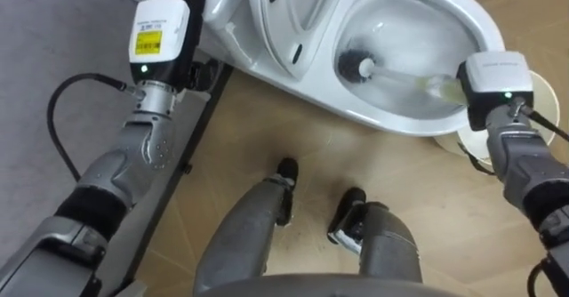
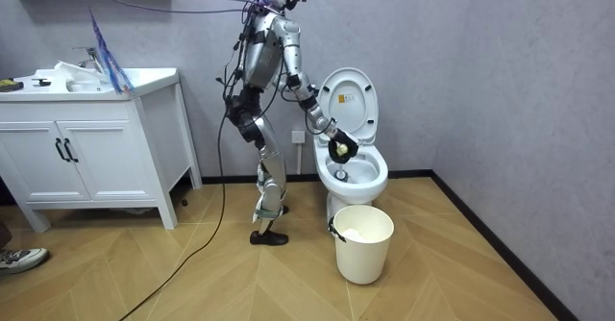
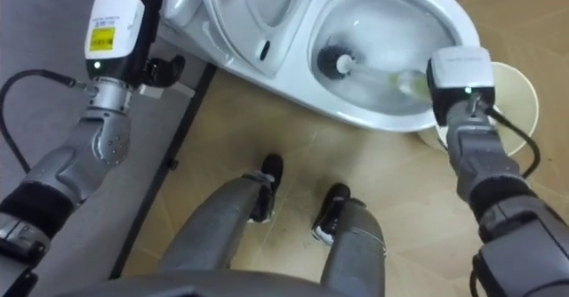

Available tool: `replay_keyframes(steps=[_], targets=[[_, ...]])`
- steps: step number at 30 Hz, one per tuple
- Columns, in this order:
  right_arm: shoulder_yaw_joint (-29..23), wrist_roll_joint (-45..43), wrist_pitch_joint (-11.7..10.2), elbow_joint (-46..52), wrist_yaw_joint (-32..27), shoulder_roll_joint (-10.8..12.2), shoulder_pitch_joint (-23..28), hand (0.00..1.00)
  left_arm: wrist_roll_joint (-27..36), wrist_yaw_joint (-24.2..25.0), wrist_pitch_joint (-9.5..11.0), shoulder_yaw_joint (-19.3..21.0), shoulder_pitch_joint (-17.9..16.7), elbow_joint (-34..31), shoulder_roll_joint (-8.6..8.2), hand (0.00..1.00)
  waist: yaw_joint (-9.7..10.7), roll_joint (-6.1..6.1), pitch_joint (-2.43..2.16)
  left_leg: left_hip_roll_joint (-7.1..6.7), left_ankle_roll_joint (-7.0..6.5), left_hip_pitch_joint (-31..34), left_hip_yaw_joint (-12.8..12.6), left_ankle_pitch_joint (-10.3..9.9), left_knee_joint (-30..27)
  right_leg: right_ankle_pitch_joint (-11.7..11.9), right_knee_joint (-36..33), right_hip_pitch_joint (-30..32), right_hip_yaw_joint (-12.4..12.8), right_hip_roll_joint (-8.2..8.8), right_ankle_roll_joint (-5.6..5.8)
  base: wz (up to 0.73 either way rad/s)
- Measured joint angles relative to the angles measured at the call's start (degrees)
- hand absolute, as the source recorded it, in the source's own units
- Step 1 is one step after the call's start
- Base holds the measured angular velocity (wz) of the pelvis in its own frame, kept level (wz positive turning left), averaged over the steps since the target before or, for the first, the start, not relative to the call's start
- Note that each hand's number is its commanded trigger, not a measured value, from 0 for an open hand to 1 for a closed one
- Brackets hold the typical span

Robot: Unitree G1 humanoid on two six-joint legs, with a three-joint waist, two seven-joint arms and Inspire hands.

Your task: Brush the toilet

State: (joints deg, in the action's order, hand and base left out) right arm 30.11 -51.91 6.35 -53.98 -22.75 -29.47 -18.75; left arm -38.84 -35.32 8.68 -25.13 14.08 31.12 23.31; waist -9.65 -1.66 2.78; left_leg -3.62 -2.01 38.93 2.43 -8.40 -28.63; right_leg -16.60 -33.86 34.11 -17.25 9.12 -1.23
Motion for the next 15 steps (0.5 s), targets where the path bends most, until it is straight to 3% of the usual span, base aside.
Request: replay_keyframes(steps=[2, 5, 12, 15], targets=[[0.02, -0.39, 1.29, 0.24, 0.15, 1.1, 1.94, 1.0, 0.07, -0.06, -0.14, -0.46, -0.31, 1.58, -0.55, 0.0, 0.15, -0.62, -0.35, 0.0, 0.01, -1.73, -0.01, 0.01, 1.12, 0.13, 1.18, -1.74, -0.08, -0.29, 0.03, 0.0], [0.22, -0.28, 1.58, 0.21, 0.18, 1.11, 3.36, 1.0, 1.24, -0.18, -1.28, -0.48, -1.84, 1.2, -2.17, 0.0, 0.69, -1.87, -1.01, 0.46, 0.0, -3.07, -0.43, 0.0, 2.12, 0.5, 3.4, -3.66, 0.0, -1.14, 0.4, 0.01], [2.65, -0.12, 1.78, -4.5, -2.55, 0.98, 1.92, 1.0, 3.4, -2.89, -1.47, -1.89, -2.81, 1.17, -2.29, 0.0, -0.17, -2.15, -0.81, 1.08, 0.02, -3.49, -1.97, 0.05, 2.85, 0.76, 4.0, -3.96, -0.09, -1.3, 0.12, -0.03], [3.5, 1.42, 0.62, -8.25, -3.76, 0.56, -1.84, 1.0, 3.81, -2.91, -1.77, -2.22, -2.33, 0.41, -2.2, 0.0, -0.5, -2.08, -0.16, 1.09, 0.01, -3.41, -2.12, 0.06, 2.98, 0.71, 3.55, -3.55, 0.02, -1.11, 0.09, 0.0]])
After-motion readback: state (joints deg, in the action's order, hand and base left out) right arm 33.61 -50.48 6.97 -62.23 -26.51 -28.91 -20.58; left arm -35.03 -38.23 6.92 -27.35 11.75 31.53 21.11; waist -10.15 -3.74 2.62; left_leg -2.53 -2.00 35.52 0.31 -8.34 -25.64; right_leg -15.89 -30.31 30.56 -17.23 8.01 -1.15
